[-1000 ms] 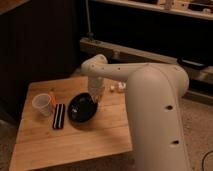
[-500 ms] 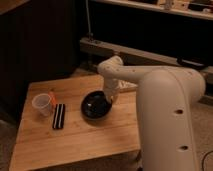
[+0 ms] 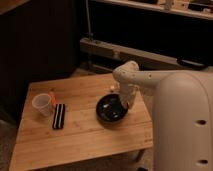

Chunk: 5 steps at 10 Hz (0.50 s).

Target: Drag the ceramic bowl in a circle

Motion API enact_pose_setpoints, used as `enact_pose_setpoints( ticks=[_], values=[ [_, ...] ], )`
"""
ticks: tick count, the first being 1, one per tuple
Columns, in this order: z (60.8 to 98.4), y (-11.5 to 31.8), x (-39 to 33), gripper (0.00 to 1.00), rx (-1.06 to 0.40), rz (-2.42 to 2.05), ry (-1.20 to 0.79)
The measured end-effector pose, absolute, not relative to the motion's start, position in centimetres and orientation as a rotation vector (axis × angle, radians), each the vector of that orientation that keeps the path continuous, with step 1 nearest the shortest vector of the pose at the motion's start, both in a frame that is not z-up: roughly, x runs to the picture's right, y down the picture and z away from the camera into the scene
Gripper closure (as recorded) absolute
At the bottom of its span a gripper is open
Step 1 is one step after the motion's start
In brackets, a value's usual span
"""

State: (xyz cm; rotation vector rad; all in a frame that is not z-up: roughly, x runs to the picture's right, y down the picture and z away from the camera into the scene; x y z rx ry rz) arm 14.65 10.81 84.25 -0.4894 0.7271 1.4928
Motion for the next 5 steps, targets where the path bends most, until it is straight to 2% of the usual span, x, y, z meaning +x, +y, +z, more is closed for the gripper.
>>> enact_pose_setpoints(
  ticks=[5],
  values=[
    [77.5,16.3,14.7,1.0,-0.533,1.446,0.695]
  ],
)
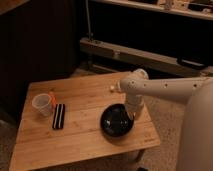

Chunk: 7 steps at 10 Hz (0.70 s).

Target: Drag the ceramic bowl in a circle

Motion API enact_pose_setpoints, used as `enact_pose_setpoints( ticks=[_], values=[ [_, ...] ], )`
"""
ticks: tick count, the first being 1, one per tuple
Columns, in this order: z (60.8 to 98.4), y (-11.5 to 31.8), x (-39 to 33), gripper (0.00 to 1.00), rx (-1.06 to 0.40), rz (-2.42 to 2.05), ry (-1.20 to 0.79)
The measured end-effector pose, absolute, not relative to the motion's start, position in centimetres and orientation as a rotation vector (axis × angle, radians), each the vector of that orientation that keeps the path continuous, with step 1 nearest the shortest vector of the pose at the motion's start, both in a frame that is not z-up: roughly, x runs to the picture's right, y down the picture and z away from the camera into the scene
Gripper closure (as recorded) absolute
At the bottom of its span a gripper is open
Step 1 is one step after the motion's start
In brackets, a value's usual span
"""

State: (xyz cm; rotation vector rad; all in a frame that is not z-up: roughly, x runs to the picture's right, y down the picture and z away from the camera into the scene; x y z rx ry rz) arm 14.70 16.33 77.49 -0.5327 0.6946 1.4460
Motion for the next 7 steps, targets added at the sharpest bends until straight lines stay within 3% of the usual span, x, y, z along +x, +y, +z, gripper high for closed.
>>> enact_pose_setpoints(
  ticks=[3,7],
  values=[
    [76.5,18.6,12.9,1.0,-0.603,1.343,0.652],
    [76.8,18.4,7.6,1.0,-0.721,1.229,0.512]
  ],
)
